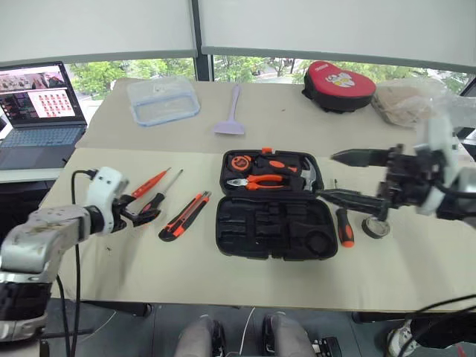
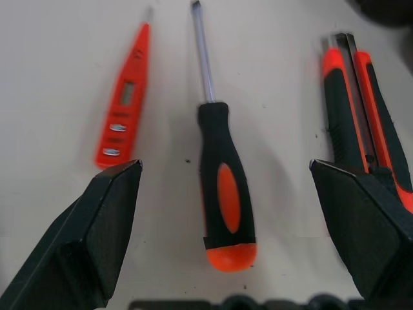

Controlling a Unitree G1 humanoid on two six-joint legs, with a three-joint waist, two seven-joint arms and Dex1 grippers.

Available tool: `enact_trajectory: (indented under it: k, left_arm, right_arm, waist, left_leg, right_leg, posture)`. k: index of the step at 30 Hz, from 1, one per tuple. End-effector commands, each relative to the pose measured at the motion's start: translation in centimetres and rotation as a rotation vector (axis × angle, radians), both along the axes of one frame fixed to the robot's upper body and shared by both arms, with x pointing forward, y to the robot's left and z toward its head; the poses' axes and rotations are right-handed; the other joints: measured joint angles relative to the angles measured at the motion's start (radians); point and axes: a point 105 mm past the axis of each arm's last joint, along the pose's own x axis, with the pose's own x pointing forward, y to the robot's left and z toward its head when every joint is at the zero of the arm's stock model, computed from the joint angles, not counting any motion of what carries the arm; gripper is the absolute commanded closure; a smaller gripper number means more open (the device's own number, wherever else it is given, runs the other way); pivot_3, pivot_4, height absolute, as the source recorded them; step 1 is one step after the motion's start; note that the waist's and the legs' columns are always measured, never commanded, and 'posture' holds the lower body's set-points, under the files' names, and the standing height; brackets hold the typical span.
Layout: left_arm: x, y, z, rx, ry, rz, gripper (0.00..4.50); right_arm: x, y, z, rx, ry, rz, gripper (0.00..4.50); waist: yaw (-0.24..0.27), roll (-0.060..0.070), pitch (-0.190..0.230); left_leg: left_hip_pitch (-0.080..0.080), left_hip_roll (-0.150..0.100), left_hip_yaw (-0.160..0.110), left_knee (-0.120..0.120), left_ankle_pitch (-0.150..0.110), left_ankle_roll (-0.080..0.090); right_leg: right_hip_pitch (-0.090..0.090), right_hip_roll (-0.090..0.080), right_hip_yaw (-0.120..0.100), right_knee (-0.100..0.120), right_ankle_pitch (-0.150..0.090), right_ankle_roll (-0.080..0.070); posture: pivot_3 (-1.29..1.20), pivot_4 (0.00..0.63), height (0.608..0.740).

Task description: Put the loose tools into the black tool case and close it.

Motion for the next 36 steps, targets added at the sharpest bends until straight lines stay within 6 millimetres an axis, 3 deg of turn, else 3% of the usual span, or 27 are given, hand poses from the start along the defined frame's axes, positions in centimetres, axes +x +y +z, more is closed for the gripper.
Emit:
enact_trajectory:
  k: [1,3,8,10,12,15,18,21,23,26,31,36]
  left_arm:
    - [0.8,0.1,-0.8,0.038,-0.006,0.017,0.58]
    - [1.0,-0.4,-1.3,0.051,-0.006,-0.006,1.11]
    - [1.0,-0.5,-1.4,0.062,-0.014,-0.028,3.00]
    - [1.2,-0.8,-0.1,0.022,-0.056,-0.049,3.60]
    - [1.3,-1.6,1.6,-0.018,-0.114,-0.106,3.62]
    - [0.6,-5.1,5.6,-0.038,-0.250,-0.369,3.62]
    - [0.1,-8.3,7.3,0.040,-0.297,-0.618,3.62]
    - [0.3,-11.0,7.1,0.124,-0.294,-0.796,3.62]
    - [1.1,-13.9,6.3,0.186,-0.290,-0.916,3.62]
    - [2.6,-17.4,5.4,0.235,-0.268,-0.982,3.62]
    - [4.0,-20.5,3.9,0.277,-0.228,-1.011,3.62]
    - [4.6,-21.3,2.4,0.320,-0.192,-1.026,3.62]
  right_arm:
    - [-0.2,1.3,0.4,0.002,-0.045,0.044,0.00]
    - [-0.3,1.4,-0.2,-0.011,-0.038,0.055,0.00]
    - [-0.7,0.6,-1.3,-0.046,-0.014,0.053,0.00]
    - [-0.8,0.2,-1.8,-0.055,-0.005,0.037,0.00]
    - [-1.0,-0.2,-2.2,-0.068,-0.001,0.029,0.00]
    - [-1.1,-0.9,-2.5,-0.082,0.008,0.001,0.00]
    - [-1.2,-1.7,-2.8,-0.091,0.012,-0.029,0.00]
    - [-1.1,-2.3,-2.9,-0.102,0.008,-0.059,0.00]
    - [-1.0,-3.1,-3.1,-0.104,0.011,-0.097,0.00]
    - [-1.1,-3.8,-3.5,-0.113,0.015,-0.129,0.00]
    - [-1.2,-4.2,-3.8,-0.102,0.017,-0.162,0.00]
    - [-1.4,-4.3,-4.1,-0.102,0.014,-0.184,0.00]
  waist:
    - [0.001,-0.001,0.000]
    - [0.011,-0.001,0.000]
    - [0.015,-0.001,0.000]
    - [0.013,-0.001,0.000]
    - [0.013,-0.001,0.001]
    - [0.014,-0.003,0.002]
    - [0.019,-0.005,0.003]
    - [0.022,-0.005,0.003]
    - [0.021,-0.005,0.003]
    - [0.032,-0.005,0.003]
    - [0.018,-0.006,0.003]
    - [0.015,-0.006,0.004]
  left_leg:
    - [0.000,0.000,0.000,0.000,0.000,0.000]
    - [0.000,0.000,0.000,0.001,0.000,0.000]
    - [0.000,0.000,0.000,0.002,0.000,0.000]
    - [0.000,0.000,0.000,0.002,0.000,0.000]
    - [0.000,0.001,-0.001,0.002,0.000,0.000]
    - [-0.001,0.001,-0.001,0.003,0.000,0.001]
    - [-0.003,0.001,-0.002,0.006,0.000,0.000]
    - [-0.002,0.000,-0.002,0.006,0.000,0.001]
    - [-0.001,-0.001,-0.001,0.006,0.000,0.001]
    - [-0.003,-0.001,-0.002,0.009,0.001,0.002]
    - [-0.009,0.000,-0.003,0.014,0.000,0.004]
    - [-0.009,0.000,-0.004,0.015,0.000,0.004]
  right_leg:
    - [0.000,0.000,0.000,0.000,0.000,0.000]
    - [0.001,0.000,0.000,0.000,0.000,0.000]
    - [0.001,-0.001,-0.001,0.000,0.000,0.000]
    - [0.001,-0.001,0.000,0.001,0.000,0.000]
    - [0.001,-0.001,-0.001,0.001,0.000,0.000]
    - [0.001,-0.001,-0.001,0.001,0.000,0.000]
    - [0.001,-0.001,-0.004,0.001,0.000,0.000]
    - [0.002,-0.001,-0.004,0.001,0.000,0.000]
    - [0.003,0.000,-0.003,0.001,0.000,0.000]
    - [0.003,0.002,-0.004,0.001,0.001,0.001]
    - [-0.001,0.003,-0.004,0.001,0.001,0.002]
    - [-0.001,0.003,-0.004,0.002,0.001,0.002]
  posture:
    - [0.00,0.150,0.731]
    - [0.00,0.150,0.731]
    - [0.00,0.150,0.731]
    - [0.00,0.150,0.731]
    - [0.00,0.150,0.731]
    - [0.00,0.150,0.731]
    - [0.00,0.150,0.731]
    - [0.00,0.150,0.731]
    - [0.00,0.150,0.731]
    - [0.00,0.150,0.731]
    - [0.00,0.150,0.731]
    - [0.00,0.150,0.731]
